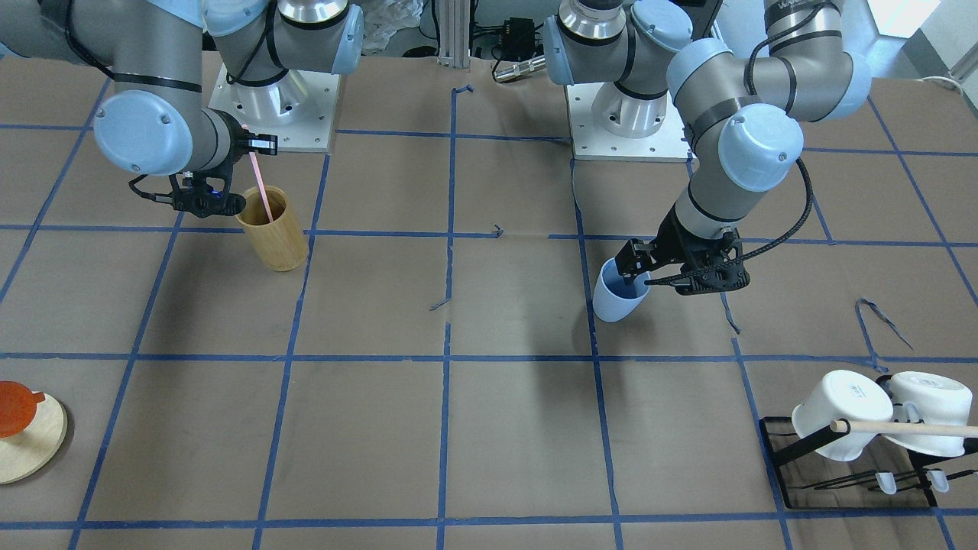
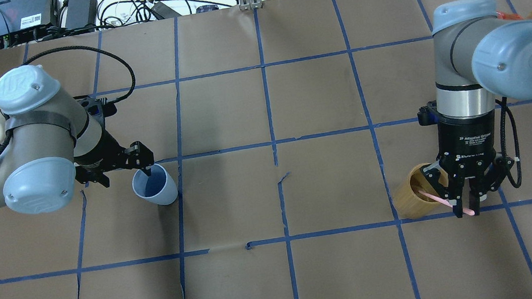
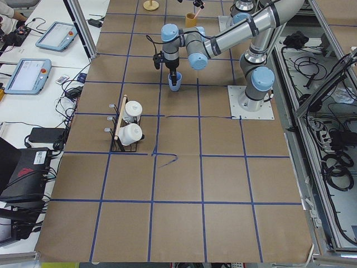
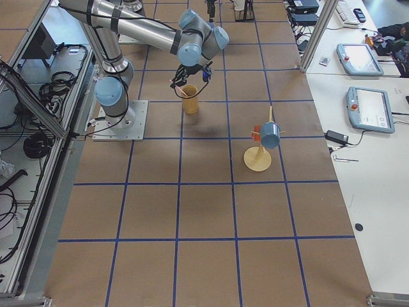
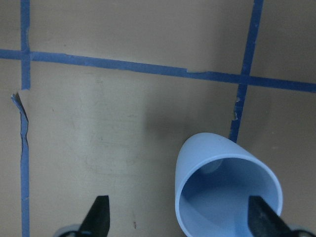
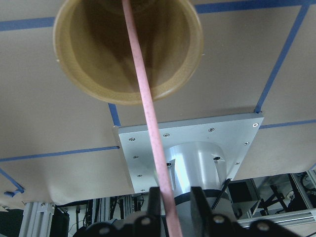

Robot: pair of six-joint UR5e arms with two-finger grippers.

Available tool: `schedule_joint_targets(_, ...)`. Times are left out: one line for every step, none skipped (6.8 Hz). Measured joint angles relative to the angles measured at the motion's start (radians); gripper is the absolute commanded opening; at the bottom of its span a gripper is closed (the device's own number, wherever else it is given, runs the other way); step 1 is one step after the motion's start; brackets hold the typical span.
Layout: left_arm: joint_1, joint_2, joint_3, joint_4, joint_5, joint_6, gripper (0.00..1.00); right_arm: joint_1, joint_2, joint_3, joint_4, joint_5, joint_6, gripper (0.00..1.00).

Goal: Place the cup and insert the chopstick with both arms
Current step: 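Grasp the pink chopstick with the right gripper while the left gripper grasps the blue cup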

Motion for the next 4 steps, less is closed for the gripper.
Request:
schedule_joint_targets(0.000, -0.006, -0.010, 0.007, -0.002, 0.000, 0.88, 0.000, 0.000, 0.000, 0.000, 0.000, 0.000, 0.26)
schedule_joint_targets(0.000, -0.011, -0.035, 0.027, -0.002, 0.000, 0.54, 0.000, 0.001, 0.000, 0.001, 0.002, 0.001, 0.24)
schedule_joint_targets(0.000, -0.018, -0.060, 0.057, -0.002, 0.003, 0.13, 0.000, 0.001, -0.001, 0.000, 0.013, 0.003, 0.17)
schedule_joint_targets(0.000, -0.026, -0.071, 0.073, -0.001, 0.025, 0.00, 0.000, 0.001, -0.002, 0.000, 0.032, 0.005, 0.15)
